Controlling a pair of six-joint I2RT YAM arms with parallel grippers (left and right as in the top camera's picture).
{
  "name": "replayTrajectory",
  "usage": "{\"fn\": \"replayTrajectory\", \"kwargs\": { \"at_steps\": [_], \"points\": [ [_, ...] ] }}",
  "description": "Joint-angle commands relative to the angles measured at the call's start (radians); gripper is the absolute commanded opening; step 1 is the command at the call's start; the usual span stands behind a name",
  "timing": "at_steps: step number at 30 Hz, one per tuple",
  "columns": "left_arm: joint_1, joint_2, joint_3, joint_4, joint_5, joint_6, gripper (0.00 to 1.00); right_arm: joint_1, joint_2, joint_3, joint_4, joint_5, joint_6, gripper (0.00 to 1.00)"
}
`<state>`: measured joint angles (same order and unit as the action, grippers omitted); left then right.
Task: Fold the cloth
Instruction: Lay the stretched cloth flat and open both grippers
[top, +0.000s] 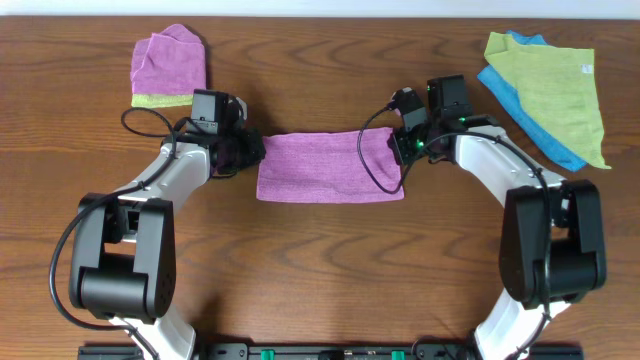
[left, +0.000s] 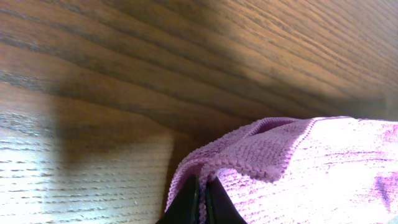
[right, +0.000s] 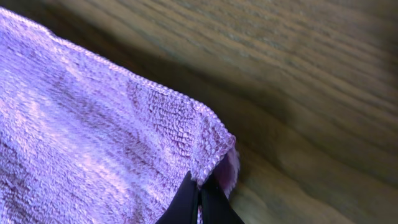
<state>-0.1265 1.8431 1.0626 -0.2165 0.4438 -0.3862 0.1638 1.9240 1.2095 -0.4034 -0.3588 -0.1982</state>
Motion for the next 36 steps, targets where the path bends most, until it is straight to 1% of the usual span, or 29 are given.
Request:
{"fn": "replayTrajectory", "kwargs": {
  "at_steps": [1,8,19,20,21,22,25,26,27,29,31,34,36],
  "points": [
    [0.000,0.015,0.006,0.012,-0.033,0.005,0.06,0.018,0.005,0.000,0.004,0.031,0.023,0.01],
    [0.000,0.045,0.006,0.025,-0.036,0.005,0.06,0.027,0.007,0.000,0.004,0.064,0.026,0.02],
    [0.000,0.045,0.006,0.049,-0.061,0.005,0.06,0.027,0.007,0.000,-0.004,0.087,0.037,0.01],
    [0.001,0.045,0.006,0.049,-0.063,0.005,0.06,0.027,0.007,0.000,-0.004,0.087,0.037,0.02],
    [0.000,0.045,0.006,0.049,-0.063,0.005,0.07,0.027,0.007,0.000,-0.004,0.087,0.037,0.05],
    [0.001,0.045,0.006,0.049,-0.066,0.005,0.11,0.027,0.007,0.000,-0.004,0.087,0.037,0.10],
    [0.003,0.045,0.006,0.049,-0.082,0.005,0.26,0.027,0.007,0.000,-0.004,0.087,0.037,0.25],
    [0.004,0.045,0.006,0.050,-0.082,0.006,0.31,0.027,0.007,0.000,-0.004,0.087,0.039,0.29],
    [0.005,0.045,0.006,0.050,-0.082,0.013,0.36,0.027,0.007,0.000,-0.004,0.087,0.047,0.30],
    [0.006,0.044,0.006,0.050,-0.082,0.021,0.40,0.027,0.007,0.000,-0.004,0.087,0.057,0.32],
    [0.010,0.043,0.008,0.050,-0.085,0.028,0.49,0.027,0.006,0.000,-0.004,0.087,0.064,0.34],
    [0.019,0.043,0.022,0.050,-0.088,0.036,0.49,0.027,0.006,0.000,0.000,0.087,0.079,0.36],
    [0.029,0.043,0.046,0.048,-0.088,0.050,0.54,0.027,0.004,0.001,0.011,0.090,0.109,0.38]
  ]
}}
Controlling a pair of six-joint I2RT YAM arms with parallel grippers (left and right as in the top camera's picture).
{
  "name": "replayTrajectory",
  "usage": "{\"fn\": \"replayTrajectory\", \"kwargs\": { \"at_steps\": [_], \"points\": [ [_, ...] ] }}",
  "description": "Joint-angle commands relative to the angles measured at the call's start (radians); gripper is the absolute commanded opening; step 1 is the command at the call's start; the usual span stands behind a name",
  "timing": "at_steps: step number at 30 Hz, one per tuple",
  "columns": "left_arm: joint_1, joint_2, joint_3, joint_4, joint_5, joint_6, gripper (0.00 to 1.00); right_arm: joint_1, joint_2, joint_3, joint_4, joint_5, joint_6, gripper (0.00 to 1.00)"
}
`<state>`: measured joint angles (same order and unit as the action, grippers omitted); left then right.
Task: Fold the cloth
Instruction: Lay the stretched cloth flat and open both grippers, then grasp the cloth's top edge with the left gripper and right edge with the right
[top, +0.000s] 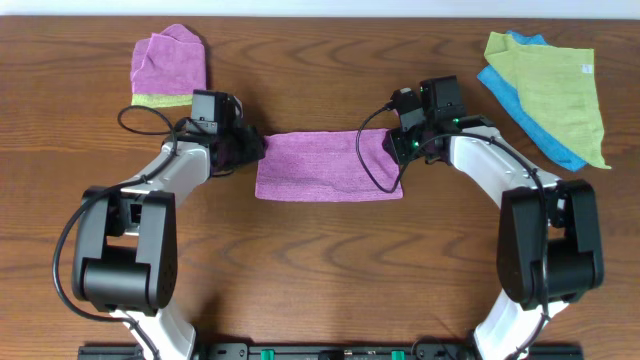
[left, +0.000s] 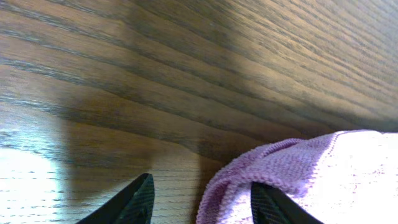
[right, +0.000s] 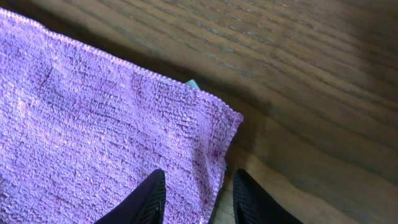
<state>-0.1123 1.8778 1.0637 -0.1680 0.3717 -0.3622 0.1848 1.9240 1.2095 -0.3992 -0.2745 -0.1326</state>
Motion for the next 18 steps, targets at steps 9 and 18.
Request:
{"fn": "replayTrajectory", "kwargs": {
  "at_steps": [9,18],
  "points": [
    [0.030,-0.017,0.137,-0.070,-0.016,0.034,0.67,0.005,-0.034,0.034,0.021,0.006,0.137,0.62],
    [0.021,-0.063,0.183,-0.163,0.052,0.033,0.24,0.003,-0.165,0.035,-0.037,0.005,0.299,0.79]
  ]
}}
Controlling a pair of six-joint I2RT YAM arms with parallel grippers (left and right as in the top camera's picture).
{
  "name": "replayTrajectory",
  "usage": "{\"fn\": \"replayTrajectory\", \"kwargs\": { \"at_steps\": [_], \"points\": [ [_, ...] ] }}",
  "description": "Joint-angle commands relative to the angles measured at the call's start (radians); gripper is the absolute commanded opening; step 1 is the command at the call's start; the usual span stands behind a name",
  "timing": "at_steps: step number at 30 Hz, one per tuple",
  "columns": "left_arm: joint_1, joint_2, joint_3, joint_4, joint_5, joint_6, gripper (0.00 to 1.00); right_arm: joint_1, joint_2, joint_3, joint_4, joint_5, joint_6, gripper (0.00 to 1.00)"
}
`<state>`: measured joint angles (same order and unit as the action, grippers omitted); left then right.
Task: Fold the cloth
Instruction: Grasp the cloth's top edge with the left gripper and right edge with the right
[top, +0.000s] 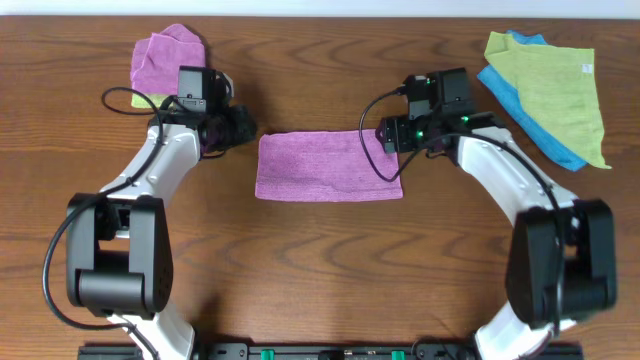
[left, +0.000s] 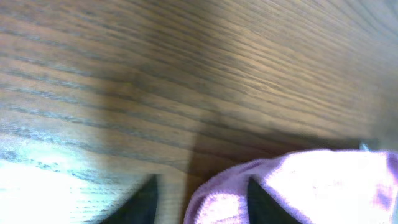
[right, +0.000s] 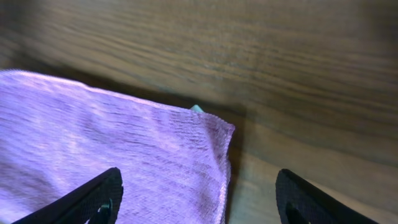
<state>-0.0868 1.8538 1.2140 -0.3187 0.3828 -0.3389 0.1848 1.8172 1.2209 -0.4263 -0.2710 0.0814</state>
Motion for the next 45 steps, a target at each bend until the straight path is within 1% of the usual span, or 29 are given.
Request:
{"fn": "replayTrajectory", "kwargs": {
  "at_steps": [1,2,3,5,7,10,11,13,18,25,29,35,45],
  "points": [
    [-0.008,-0.045,0.033,-0.024,0.058,0.009,0.15,0.003,-0.082,0.024,-0.029,0.002,0.113,0.79],
    [-0.013,-0.048,0.033,-0.036,0.060,0.005,0.08,0.003,-0.100,0.024,-0.045,0.002,0.135,0.79],
    [-0.020,-0.050,0.033,-0.049,0.060,-0.007,0.06,0.003,-0.117,0.024,-0.065,0.002,0.161,0.80],
    [-0.035,-0.050,0.033,-0.072,0.059,-0.012,0.06,0.003,-0.145,0.024,-0.107,0.000,0.214,0.83],
    [-0.059,-0.050,0.033,-0.093,0.047,-0.013,0.06,0.002,-0.172,0.024,-0.164,-0.012,0.285,0.83],
    [-0.109,-0.048,0.032,-0.116,-0.026,-0.013,0.06,-0.002,-0.185,0.023,-0.255,-0.024,0.343,0.84],
    [-0.125,-0.047,0.032,-0.120,-0.051,-0.013,0.06,-0.002,-0.185,0.021,-0.283,-0.024,0.353,0.86],
    [-0.171,-0.040,0.032,-0.121,-0.116,-0.012,0.06,-0.002,-0.183,-0.015,-0.311,-0.025,0.353,0.87],
    [-0.223,-0.019,0.032,-0.121,-0.192,-0.012,0.06,-0.005,-0.183,-0.099,-0.272,-0.059,0.380,0.86],
    [-0.226,0.049,0.032,-0.116,-0.208,-0.013,0.06,-0.008,-0.183,-0.202,-0.183,-0.115,0.412,0.85],
    [-0.226,0.056,0.032,-0.112,-0.211,-0.013,0.06,-0.008,-0.183,-0.234,-0.164,-0.114,0.422,0.83],
    [-0.226,0.074,0.032,-0.111,-0.215,-0.013,0.06,-0.008,-0.183,-0.305,-0.087,-0.130,0.462,0.81],
    [-0.226,0.108,0.032,-0.102,-0.215,-0.013,0.06,-0.006,-0.182,-0.355,-0.002,-0.134,0.465,0.79]
  ]
}}
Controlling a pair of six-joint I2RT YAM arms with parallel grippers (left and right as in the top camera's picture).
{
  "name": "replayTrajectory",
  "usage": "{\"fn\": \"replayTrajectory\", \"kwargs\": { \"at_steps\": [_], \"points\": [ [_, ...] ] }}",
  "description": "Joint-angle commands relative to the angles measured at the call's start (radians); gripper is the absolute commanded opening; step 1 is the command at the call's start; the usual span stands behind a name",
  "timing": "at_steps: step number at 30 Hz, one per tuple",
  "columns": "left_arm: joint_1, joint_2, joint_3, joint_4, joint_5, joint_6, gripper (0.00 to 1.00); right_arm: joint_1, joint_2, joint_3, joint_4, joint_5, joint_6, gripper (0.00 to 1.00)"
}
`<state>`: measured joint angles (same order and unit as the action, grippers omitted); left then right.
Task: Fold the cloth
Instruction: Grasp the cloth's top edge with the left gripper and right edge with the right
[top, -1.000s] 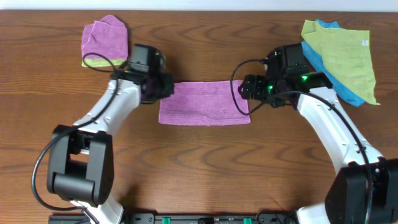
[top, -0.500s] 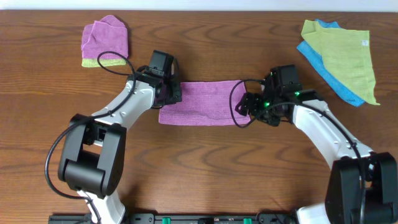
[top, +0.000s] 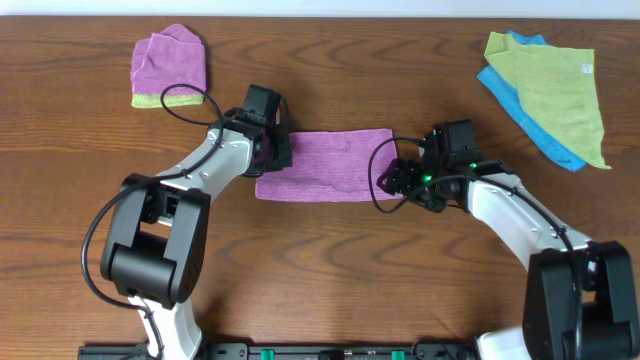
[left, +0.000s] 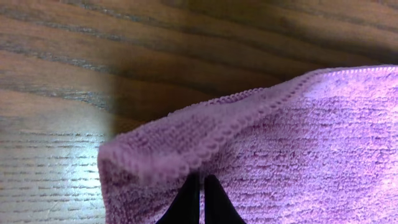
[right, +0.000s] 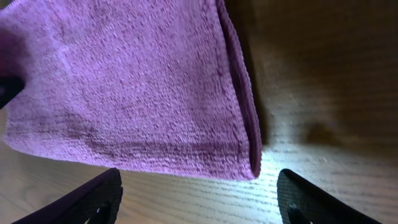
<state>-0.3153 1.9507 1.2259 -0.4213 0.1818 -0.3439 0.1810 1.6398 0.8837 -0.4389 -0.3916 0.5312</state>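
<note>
The purple cloth (top: 325, 165) lies as a folded strip across the middle of the wooden table (top: 320, 270). My left gripper (top: 275, 155) is at its left end. In the left wrist view that gripper (left: 201, 198) is shut on the cloth (left: 298, 137) just behind a raised, rolled edge. My right gripper (top: 400, 182) is by the cloth's near right corner. In the right wrist view it (right: 199, 202) is wide open on the table side of that corner, with the cloth (right: 124, 81) lying flat beyond it and nothing between the fingers.
A folded purple cloth on a yellow-green one (top: 168, 68) lies at the far left. A green cloth over a blue one (top: 545, 80) lies spread at the far right.
My left gripper was open beyond the cloth's far left corner; it is now shut on the cloth's left end. My right gripper, still open, has moved from the far right corner to the near right corner.
First both grippers were shut on the strip's far corners. Then both were open with the cloth lying flat, and after that they stood back from it. Now the left holds the left end and the right stands open at the near right corner.
</note>
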Motion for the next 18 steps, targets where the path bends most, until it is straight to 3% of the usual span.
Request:
{"fn": "replayTrajectory", "kwargs": {
  "at_steps": [1,18],
  "points": [
    [0.002,0.011,0.021,0.002,-0.014,-0.008,0.06,-0.003,-0.005,-0.022,0.018,-0.013,0.015,0.79],
    [0.002,0.024,0.021,0.008,-0.037,-0.017,0.06,-0.003,0.049,-0.031,0.089,-0.017,0.023,0.77]
  ]
}}
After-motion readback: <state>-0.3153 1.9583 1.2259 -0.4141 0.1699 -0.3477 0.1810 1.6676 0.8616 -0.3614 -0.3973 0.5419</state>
